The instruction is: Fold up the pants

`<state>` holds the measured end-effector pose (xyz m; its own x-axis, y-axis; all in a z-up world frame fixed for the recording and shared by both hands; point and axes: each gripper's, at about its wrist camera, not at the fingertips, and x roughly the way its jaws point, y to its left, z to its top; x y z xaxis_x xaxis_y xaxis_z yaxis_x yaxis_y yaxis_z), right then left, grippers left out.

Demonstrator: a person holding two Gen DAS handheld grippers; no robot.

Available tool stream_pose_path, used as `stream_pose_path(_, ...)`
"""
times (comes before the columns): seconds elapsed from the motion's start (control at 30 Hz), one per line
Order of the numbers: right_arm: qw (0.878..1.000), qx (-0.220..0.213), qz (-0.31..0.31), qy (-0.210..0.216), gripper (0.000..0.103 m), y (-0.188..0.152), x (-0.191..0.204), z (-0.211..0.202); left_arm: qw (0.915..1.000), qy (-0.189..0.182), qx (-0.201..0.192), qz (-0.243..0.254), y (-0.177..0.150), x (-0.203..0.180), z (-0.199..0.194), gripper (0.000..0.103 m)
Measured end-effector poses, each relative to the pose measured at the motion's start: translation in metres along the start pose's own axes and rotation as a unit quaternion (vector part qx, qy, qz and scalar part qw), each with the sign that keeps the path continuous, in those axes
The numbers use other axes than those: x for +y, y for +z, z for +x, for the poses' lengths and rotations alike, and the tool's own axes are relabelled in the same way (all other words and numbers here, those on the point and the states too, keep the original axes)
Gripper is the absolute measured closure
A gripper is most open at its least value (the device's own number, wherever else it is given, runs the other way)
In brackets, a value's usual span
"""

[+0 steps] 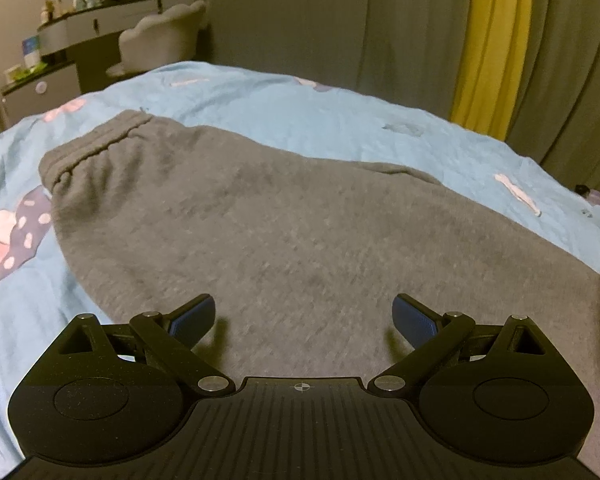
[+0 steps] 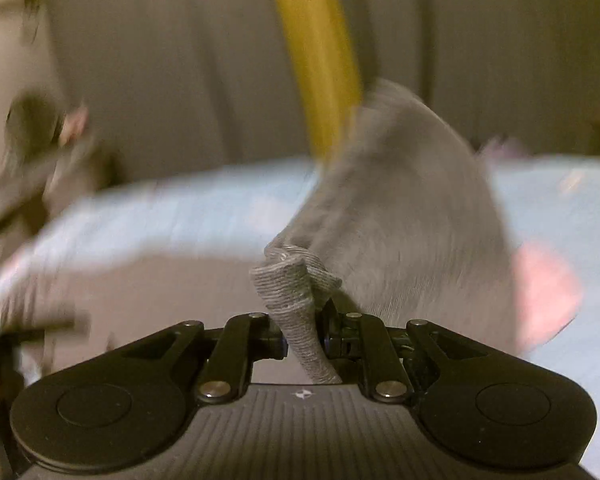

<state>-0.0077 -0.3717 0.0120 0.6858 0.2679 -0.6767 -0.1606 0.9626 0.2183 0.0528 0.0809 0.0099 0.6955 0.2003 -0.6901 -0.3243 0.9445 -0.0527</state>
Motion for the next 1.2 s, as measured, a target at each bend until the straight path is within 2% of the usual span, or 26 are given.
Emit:
stream_pose_path(0.03, 0.999, 0.044, -0.004, -0.005, 0.088, -0.012, 0.005, 0.019, 1.0, -0.001, 0.0, 0.002, 0.0, 0.0, 0.0, 0.003)
stream_pose_path(0.13, 0.999, 0.028, -0.038, -0.021, 0.088, -0.017, 0.019, 0.014, 0.9999, -0.005, 0.002, 0.009, -0.001, -0.003, 0.001, 0.003)
stream_pose_path(0.27, 1.0, 0.026, -0.004, -0.007, 0.088, -0.018, 0.009, 0.009, 0.9997, -0.004, 0.016, 0.02, -0.001, -0.008, 0.008, 0.003)
stream_pose_path(0.5, 0.998, 0.024, -0.045, -0.028, 0.085, -0.02, 0.021, 0.014, 0.9995, -0.01, 0.029, 0.005, -0.002, -0.003, 0.011, 0.003)
stream_pose_path(1.2, 0.999, -0.002, -0.042, -0.027, 0.085, -0.024, 0.023, 0.005, 0.9992, 0.005, 0.035, 0.02, -0.005, -0.011, 0.013, 0.003)
